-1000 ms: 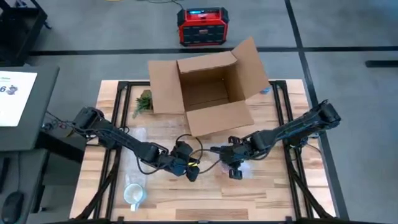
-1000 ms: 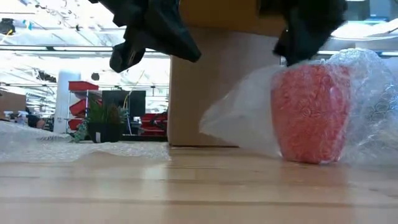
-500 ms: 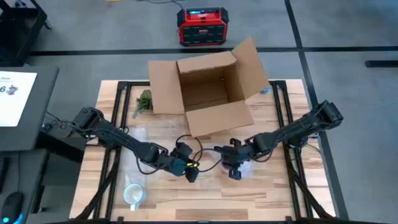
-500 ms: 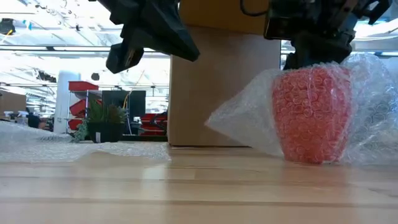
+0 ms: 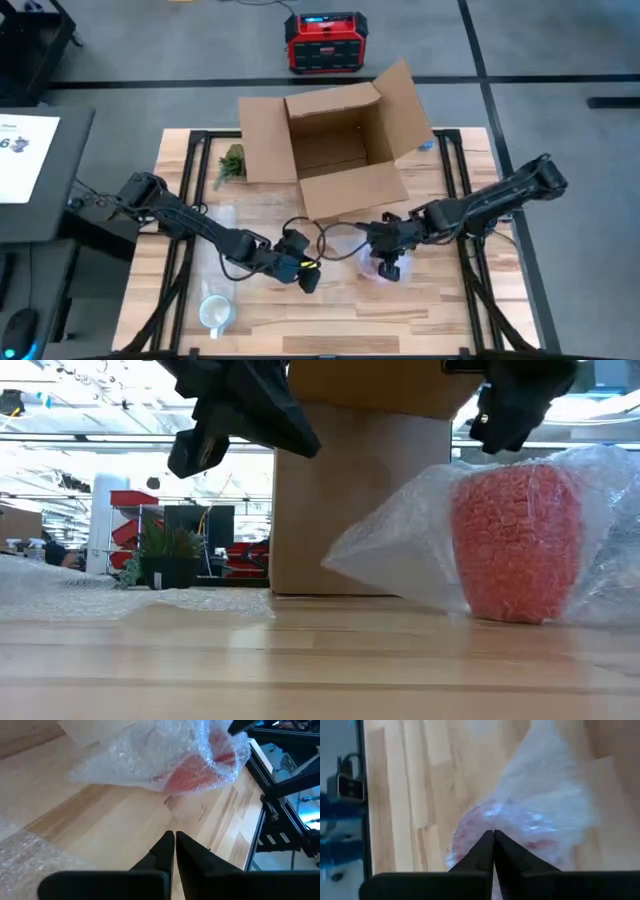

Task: Wrap mug
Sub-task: Wrap the red mug with bubble wrap

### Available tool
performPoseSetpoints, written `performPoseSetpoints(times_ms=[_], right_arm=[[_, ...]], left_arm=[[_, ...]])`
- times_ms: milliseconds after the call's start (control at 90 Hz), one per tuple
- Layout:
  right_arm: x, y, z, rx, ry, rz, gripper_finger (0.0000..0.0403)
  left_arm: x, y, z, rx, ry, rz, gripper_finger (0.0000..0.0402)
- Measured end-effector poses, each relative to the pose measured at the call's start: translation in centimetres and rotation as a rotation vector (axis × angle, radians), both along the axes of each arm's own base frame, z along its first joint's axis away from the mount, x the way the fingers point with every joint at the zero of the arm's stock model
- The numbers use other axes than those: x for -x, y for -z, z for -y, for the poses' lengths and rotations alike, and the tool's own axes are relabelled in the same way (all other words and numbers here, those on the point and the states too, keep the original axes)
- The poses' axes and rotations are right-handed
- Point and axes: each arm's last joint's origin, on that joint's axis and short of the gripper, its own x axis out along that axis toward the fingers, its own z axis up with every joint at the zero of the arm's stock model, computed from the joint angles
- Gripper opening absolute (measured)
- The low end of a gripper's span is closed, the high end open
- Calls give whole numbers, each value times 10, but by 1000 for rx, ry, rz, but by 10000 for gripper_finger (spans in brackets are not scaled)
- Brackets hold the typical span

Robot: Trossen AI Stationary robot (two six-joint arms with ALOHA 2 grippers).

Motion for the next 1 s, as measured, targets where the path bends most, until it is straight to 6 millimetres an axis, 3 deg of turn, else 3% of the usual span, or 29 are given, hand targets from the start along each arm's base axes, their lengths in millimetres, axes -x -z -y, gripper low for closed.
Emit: performPoseSetpoints(times_ms=[78,200,400,556,667,889,1000], right_arm=[[-4,6,5,11,30,4,0],[-11,36,9,15,38,-93,0],[-20,82,-5,29,-4,-207,0],[-23,93,-15,62,-29,-219,0],[-21,80,-14,58,-27,-209,0],[-11,10,0,28,-45,-94,0],[-1,-8,10,-9,-18,-99,0]], left_arm=[[0,0,0,-1,0,-1,0],[0,0,0,-1,0,-2,0],[0,1,0,-4,0,-7,0],[0,1,0,-2,0,-7,0],[0,0,0,-2,0,-4,0],[0,0,0,0,-2,-4,0],[0,0,0,2,-3,-4,0]])
